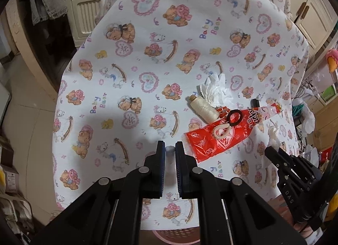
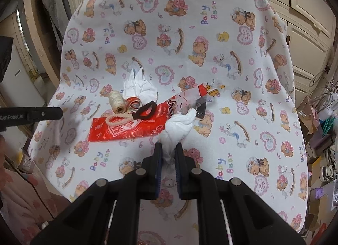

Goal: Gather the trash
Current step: 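Lift the tissue and white stick off the table, then lower both tools over the pink basket and open them to drop items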

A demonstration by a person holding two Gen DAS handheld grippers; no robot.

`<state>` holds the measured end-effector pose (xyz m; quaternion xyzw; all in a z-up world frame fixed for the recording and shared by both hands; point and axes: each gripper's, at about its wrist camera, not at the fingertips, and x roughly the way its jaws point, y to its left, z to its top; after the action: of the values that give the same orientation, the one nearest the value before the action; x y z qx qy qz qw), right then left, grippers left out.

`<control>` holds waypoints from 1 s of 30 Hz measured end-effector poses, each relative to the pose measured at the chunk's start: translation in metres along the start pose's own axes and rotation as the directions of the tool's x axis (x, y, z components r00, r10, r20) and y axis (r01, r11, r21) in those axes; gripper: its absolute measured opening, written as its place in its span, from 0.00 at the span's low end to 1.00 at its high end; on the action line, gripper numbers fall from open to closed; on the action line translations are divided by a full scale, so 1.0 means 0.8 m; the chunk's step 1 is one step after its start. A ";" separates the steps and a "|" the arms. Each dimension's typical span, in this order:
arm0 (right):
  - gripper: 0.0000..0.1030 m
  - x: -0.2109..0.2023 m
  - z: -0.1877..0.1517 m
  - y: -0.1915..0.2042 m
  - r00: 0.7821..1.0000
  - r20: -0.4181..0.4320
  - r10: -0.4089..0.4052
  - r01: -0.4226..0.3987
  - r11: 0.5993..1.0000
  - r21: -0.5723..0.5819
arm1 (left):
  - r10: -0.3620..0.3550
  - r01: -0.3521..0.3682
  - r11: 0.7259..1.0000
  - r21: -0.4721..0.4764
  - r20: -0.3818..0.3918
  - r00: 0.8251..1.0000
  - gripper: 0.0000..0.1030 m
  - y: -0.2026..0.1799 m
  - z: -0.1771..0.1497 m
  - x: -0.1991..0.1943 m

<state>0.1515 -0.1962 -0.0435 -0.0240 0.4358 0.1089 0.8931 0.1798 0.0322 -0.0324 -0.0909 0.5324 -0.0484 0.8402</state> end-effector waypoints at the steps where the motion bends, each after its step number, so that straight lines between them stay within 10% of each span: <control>1: 0.10 0.000 0.000 0.000 1.000 -0.001 0.000 0.000 1.000 0.001 | 0.004 -0.004 1.000 -0.001 0.002 1.000 0.08 0.001 0.001 -0.001; 21: 0.10 -0.086 -0.022 0.031 0.987 0.096 0.130 -0.132 0.991 0.022 | -0.055 0.044 0.997 0.063 0.178 0.982 0.08 -0.021 -0.077 -0.093; 30: 0.10 -0.138 -0.090 0.043 0.977 0.091 0.192 -0.199 0.977 0.077 | -0.116 0.106 0.989 0.102 0.092 0.989 0.08 -0.038 -0.144 -0.083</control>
<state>0.0222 -0.1915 0.0001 0.0618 0.4029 0.1785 0.8955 0.0481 0.0024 -0.0153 -0.0817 0.4817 -0.1164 0.8647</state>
